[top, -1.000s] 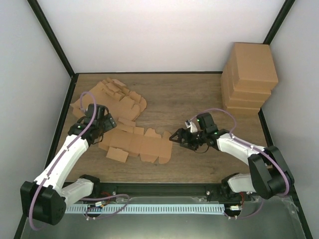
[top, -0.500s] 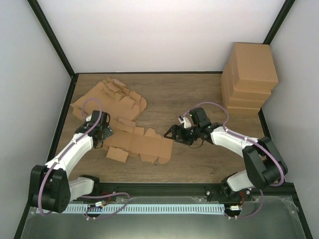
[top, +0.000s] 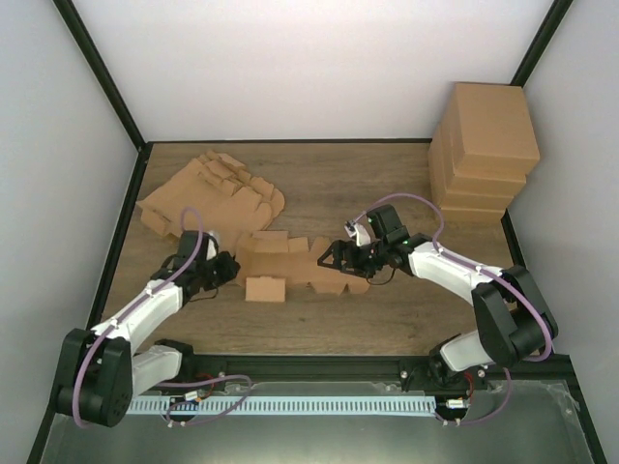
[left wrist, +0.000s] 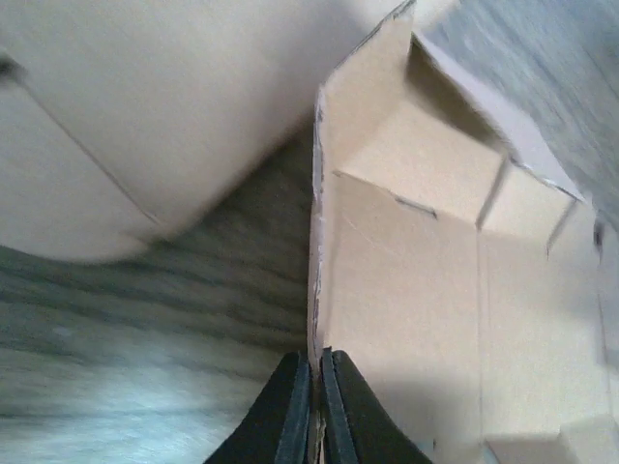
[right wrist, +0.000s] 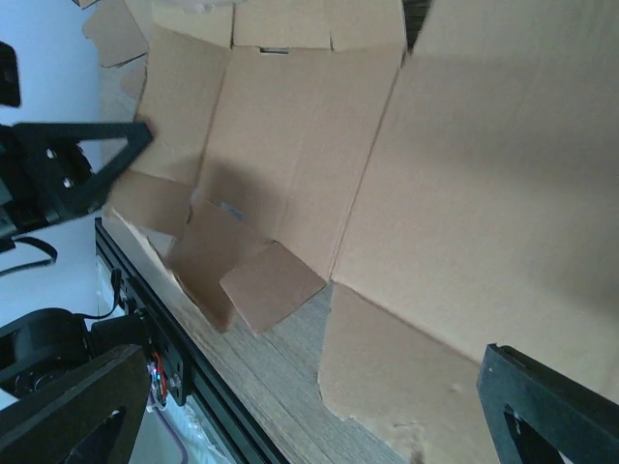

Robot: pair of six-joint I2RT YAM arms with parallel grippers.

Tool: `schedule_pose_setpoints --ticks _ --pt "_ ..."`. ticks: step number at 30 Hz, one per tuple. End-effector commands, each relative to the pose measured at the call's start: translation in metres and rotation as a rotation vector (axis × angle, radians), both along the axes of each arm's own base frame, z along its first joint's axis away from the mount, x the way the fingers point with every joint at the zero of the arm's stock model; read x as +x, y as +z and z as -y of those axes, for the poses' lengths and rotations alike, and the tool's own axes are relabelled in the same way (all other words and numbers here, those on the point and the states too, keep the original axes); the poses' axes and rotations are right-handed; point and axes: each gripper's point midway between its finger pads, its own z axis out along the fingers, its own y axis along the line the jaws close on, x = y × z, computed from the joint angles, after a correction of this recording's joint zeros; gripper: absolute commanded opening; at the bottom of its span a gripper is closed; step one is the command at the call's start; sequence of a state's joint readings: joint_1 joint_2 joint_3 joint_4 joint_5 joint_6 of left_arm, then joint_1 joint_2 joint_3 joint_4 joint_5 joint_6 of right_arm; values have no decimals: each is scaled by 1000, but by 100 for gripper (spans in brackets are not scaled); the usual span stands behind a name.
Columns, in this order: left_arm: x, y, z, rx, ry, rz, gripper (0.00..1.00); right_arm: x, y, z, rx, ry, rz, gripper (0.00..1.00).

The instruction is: Fold the paper box

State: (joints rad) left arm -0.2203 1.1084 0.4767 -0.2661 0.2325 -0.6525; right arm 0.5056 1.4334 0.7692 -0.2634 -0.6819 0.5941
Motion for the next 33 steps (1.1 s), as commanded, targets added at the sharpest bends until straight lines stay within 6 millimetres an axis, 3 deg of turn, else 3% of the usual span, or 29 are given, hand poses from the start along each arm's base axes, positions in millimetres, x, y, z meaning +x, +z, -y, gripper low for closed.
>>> schedule_pose_setpoints --ticks 1,13,16,18,21,28,33 --pt "-9 9 42 -153 -161 38 4 4 8 -3 1 0 27 96" --pt "-27 12 77 -79 -252 106 7 -2 -20 2 -18 -31 -7 91" --pt "-30 9 81 -121 -244 101 14 -6 -27 1 10 -24 -22 80" --pt "-30 7 83 -120 -260 99 17 -11 -31 -1 36 -22 -34 65" --pt "-30 1 81 -88 -264 73 32 -19 -30 -5 103 4 -32 47" --pt "-18 -4 73 20 -270 55 35 -25 -40 -7 140 22 -21 4" --pt "-7 -2 66 45 -245 61 35 -24 -50 -8 124 22 -27 1"
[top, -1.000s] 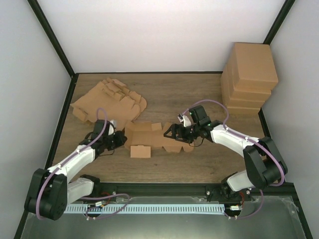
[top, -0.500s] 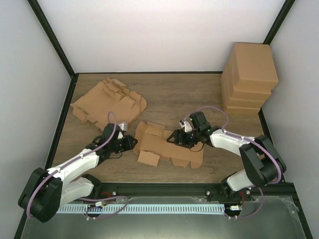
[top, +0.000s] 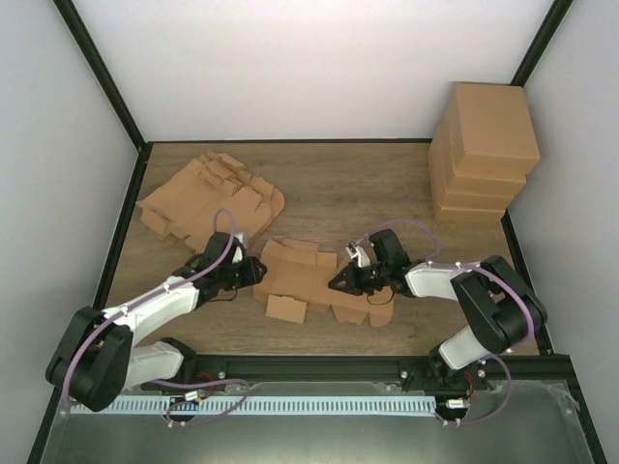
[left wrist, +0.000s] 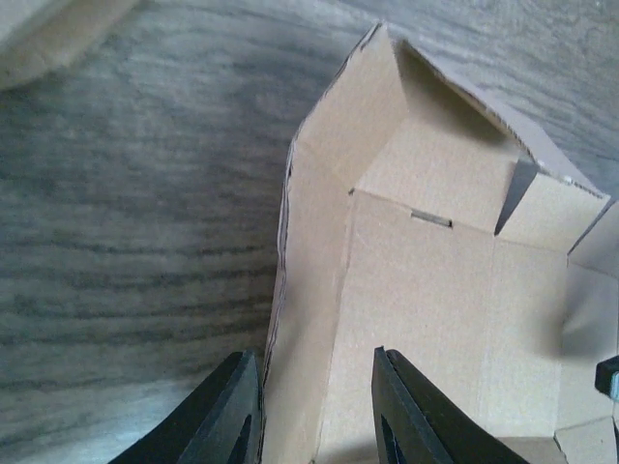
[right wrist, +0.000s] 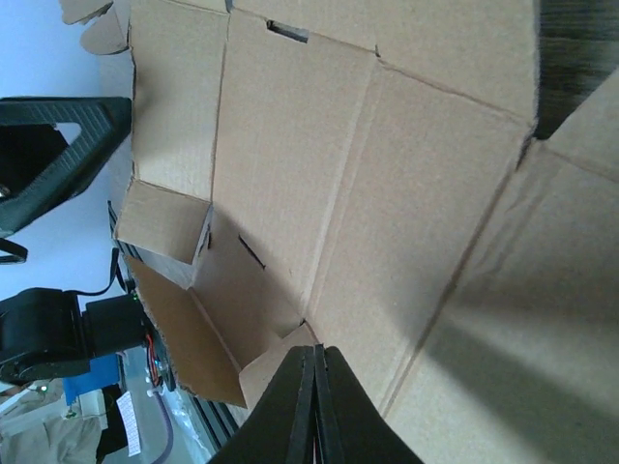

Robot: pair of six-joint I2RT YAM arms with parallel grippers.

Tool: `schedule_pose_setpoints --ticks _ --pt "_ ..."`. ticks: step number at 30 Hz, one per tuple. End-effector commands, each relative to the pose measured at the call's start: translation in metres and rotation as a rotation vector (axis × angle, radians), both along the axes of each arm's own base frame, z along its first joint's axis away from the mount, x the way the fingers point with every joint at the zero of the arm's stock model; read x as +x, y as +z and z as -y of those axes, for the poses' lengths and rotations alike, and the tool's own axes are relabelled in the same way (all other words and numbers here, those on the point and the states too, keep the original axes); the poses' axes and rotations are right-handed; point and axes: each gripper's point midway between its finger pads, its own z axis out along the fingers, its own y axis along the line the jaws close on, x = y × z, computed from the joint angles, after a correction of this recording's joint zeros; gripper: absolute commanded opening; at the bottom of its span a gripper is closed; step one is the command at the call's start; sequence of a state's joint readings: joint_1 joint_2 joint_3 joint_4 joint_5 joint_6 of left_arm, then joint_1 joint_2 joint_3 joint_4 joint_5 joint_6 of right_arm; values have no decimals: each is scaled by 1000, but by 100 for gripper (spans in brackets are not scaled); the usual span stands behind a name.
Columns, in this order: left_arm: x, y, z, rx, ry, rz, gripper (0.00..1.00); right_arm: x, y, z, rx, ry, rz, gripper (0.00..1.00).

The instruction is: Fold the paper box

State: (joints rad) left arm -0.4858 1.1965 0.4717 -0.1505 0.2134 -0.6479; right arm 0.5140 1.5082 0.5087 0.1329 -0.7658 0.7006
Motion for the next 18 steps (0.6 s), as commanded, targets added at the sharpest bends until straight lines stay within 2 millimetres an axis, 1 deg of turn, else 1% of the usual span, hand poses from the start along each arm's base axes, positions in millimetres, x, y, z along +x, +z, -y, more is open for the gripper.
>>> schedule_pose_setpoints --ticks 1,4,7,9,11,14,16,17,18 --pt "15 8 -6 24 14 40 35 4 1 -8 28 22 36 1" --pt "18 10 -2 -20 -1 39 35 6 0 -11 41 24 34 1" --pt "18 9 3 -61 -16 26 34 11 3 -17 75 27 31 1" --pt "20 8 4 -67 -18 25 33 17 -1 -19 63 11 26 1" --pt "21 5 -3 -30 4 18 33 20 -10 -16 24 -8 11 1" --pt "24 1 -23 39 80 10 36 21 -27 -8 -47 -34 -6 1" --pt "22 -4 -34 27 114 -5 54 19 -39 -3 -89 -41 -23 1" --pt "21 -6 -37 1 115 -9 60 17 -45 -1 -106 -42 -33 1" --pt "21 -6 -37 -31 110 -11 63 16 -51 1 -120 -42 -44 1"
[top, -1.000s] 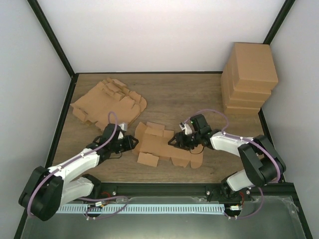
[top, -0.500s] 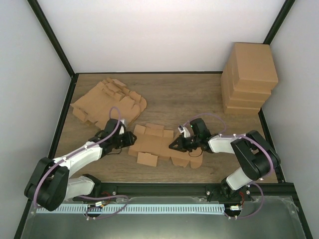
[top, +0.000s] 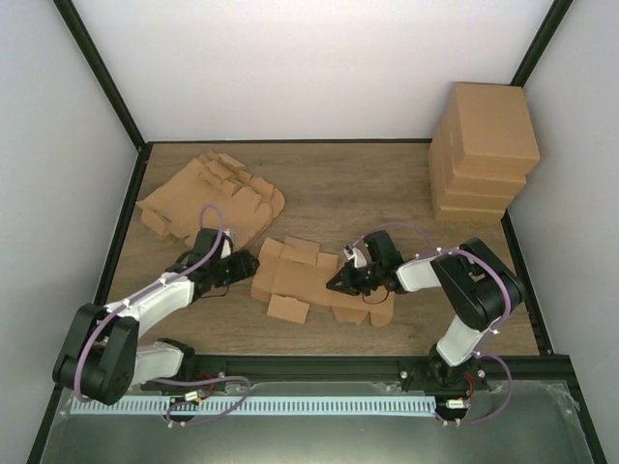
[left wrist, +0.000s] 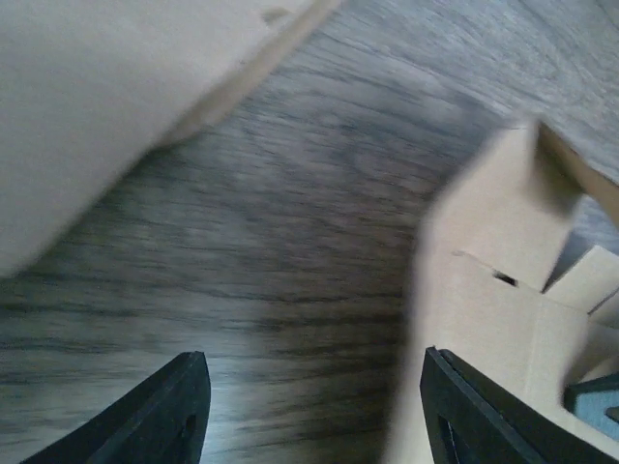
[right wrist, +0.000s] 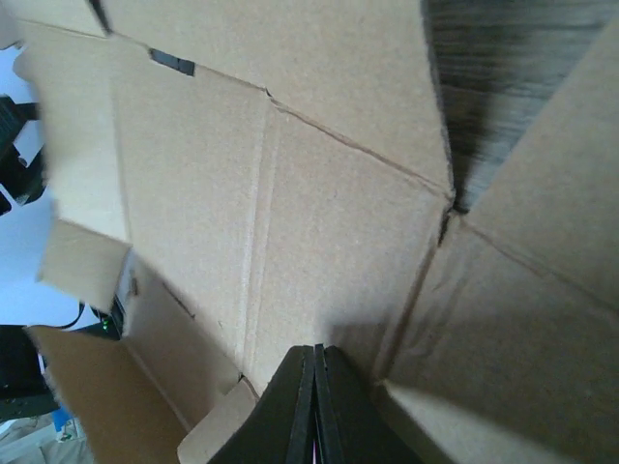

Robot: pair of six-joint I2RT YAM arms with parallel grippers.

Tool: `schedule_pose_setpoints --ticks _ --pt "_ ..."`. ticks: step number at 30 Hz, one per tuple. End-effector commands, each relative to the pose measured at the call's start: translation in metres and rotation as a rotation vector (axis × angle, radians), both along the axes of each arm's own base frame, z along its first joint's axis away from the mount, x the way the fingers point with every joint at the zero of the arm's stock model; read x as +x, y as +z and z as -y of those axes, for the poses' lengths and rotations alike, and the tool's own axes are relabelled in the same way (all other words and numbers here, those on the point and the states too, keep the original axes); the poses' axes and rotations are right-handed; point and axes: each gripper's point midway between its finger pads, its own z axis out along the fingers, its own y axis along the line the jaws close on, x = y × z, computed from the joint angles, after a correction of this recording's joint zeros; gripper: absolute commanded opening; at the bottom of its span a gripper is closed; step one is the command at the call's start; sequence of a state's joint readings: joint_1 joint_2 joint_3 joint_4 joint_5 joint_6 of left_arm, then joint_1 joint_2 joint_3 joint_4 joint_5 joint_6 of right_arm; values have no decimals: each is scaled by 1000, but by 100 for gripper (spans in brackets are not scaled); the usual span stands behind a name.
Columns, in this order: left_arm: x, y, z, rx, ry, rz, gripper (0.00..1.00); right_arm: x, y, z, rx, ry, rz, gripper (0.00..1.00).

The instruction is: Fold the paper box

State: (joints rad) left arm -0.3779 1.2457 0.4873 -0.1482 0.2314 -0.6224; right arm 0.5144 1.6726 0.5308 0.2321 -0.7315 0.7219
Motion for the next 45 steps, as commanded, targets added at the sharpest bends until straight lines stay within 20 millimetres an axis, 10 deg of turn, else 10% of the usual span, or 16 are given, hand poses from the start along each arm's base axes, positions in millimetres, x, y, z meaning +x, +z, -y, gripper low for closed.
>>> schedule_pose_setpoints --ticks 1,14,21,26,45 --pt "3 0 -14 -62 36 13 66 1 -21 5 -86 -5 -10 1" --pt "7 7 20 -218 -136 35 57 -2 -32 6 -105 15 -27 1" --pt "4 2 24 -216 -175 10 11 -1 -29 6 -102 18 -22 1" --pt "3 17 23 -193 -196 54 4 3 -20 6 -115 20 8 1" --pt "-17 114 60 -36 -285 404 4 25 172 8 26 78 757 41"
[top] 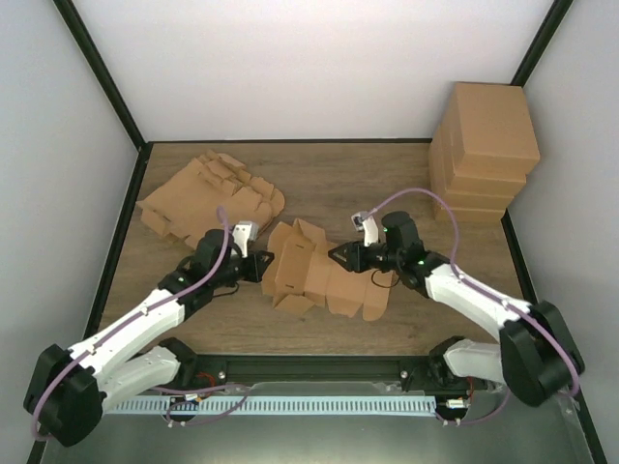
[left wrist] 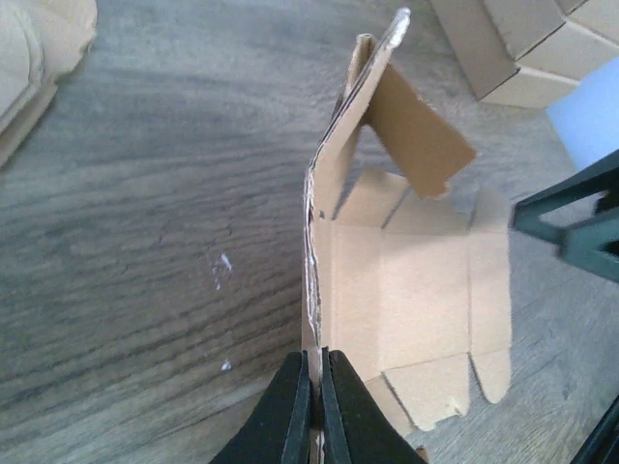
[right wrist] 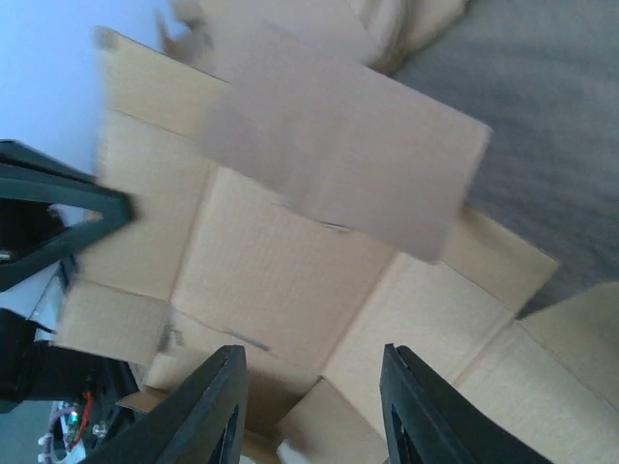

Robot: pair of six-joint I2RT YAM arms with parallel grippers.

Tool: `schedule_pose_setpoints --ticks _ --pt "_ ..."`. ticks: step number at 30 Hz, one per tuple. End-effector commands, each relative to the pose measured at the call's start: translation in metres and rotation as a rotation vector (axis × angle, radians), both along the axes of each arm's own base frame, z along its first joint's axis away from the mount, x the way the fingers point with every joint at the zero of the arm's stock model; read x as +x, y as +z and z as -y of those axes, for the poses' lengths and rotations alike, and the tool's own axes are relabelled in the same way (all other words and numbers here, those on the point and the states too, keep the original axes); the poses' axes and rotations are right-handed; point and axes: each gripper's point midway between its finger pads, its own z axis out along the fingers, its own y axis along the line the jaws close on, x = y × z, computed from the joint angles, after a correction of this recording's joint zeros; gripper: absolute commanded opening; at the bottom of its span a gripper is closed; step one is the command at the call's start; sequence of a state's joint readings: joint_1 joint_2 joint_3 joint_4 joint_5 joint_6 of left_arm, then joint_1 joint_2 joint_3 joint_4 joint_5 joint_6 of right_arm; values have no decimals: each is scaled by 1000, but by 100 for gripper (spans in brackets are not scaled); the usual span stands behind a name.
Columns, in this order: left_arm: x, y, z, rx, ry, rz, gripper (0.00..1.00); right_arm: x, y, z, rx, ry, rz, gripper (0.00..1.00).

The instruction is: Fold the paper box

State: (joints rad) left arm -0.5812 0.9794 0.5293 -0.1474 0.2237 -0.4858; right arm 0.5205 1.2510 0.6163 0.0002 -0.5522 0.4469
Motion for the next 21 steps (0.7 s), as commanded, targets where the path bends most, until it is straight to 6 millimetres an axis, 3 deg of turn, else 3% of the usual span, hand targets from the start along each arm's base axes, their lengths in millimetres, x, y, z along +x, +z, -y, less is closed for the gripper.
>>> schedule_pose_setpoints --ticks 1,4,11,18,21 --pt "5 20 4 28 -1 48 4 -5 66 -1 58 64 288 47" --pt "5 26 13 76 -30 27 4 -4 82 5 61 38 393 53" --pt "15 37 20 335 -63 -1 4 10 84 15 -27 -99 488 60" --pt "17 21 20 536 -103 14 4 17 63 20 -100 -152 465 64" --pt "19 11 22 614 -127 8 4 10 51 9 -105 -65 425 79"
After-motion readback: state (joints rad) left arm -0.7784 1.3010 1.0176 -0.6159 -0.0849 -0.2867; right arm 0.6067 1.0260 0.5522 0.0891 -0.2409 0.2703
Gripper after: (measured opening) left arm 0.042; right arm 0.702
